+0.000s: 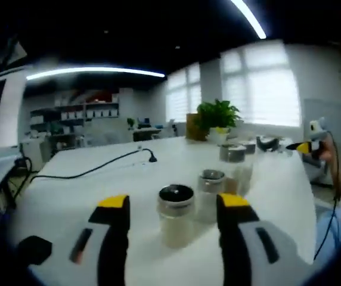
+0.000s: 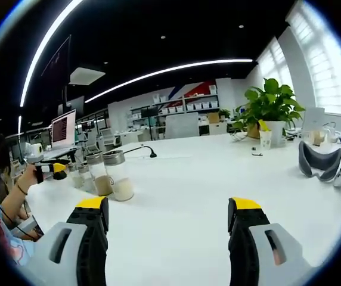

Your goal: Rotate the seasoning bottle until the label or dispensing opening points toward the visible target arrow and the bottle remains upright within the marked orientation range

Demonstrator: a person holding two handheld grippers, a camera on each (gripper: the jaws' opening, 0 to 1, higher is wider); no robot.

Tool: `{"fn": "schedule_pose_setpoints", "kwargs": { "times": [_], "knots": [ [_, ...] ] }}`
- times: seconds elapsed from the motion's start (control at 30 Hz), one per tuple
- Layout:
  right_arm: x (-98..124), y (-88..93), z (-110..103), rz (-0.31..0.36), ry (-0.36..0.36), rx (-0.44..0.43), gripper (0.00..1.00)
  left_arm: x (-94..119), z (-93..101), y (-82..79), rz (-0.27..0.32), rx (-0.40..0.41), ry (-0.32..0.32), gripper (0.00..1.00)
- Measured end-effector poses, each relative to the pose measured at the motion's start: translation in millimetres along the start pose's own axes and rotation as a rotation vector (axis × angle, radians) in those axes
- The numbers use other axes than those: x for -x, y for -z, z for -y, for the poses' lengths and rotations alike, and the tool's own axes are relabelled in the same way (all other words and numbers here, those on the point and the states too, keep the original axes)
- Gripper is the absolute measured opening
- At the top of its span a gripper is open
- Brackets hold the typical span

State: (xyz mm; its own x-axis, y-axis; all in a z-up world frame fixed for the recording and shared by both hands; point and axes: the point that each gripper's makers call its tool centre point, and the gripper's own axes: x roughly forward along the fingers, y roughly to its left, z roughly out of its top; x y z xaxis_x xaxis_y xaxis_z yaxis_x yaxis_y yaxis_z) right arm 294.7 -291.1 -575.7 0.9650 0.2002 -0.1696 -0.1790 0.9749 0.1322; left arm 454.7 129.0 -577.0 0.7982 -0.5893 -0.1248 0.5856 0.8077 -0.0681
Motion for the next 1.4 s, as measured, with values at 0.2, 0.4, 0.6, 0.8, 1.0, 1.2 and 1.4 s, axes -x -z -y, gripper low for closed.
{"fn": "schedule_pose_setpoints", "kwargs": {
  "times": [0.2,0.4,0.6,0.8,1.0,1.2,1.4],
  "knots": [
    [1,1.1,5,-0.001,0.014,-0.004,0.85,0,-3.4,5.0,0.003,0.004,-0.138,0.60],
    [1,0.7,4,-0.002,0.020,-0.005,0.85,-11,-4.8,16.1,-0.027,-0.039,-0.230,0.53],
    [1,2.9,4,-0.009,0.018,-0.012,0.85,-21,11.7,18.7,0.000,0.017,-0.207,0.52],
    [5,0.5,7,0.000,0.028,-0.006,0.85,-20,4.6,10.1,0.041,0.094,-0.235,0.37],
    [3,4.4,10,-0.011,0.032,-0.024,0.85,-23,2.2,16.4,-0.015,0.022,-0.248,0.39],
    [4,4.5,6,-0.013,0.019,-0.024,0.85,-27,5.1,16.9,-0.007,0.004,-0.239,0.33],
    [5,4.8,11,-0.013,0.034,-0.024,0.85,-26,7.5,16.5,-0.021,-0.016,-0.218,0.32]
  ]
}}
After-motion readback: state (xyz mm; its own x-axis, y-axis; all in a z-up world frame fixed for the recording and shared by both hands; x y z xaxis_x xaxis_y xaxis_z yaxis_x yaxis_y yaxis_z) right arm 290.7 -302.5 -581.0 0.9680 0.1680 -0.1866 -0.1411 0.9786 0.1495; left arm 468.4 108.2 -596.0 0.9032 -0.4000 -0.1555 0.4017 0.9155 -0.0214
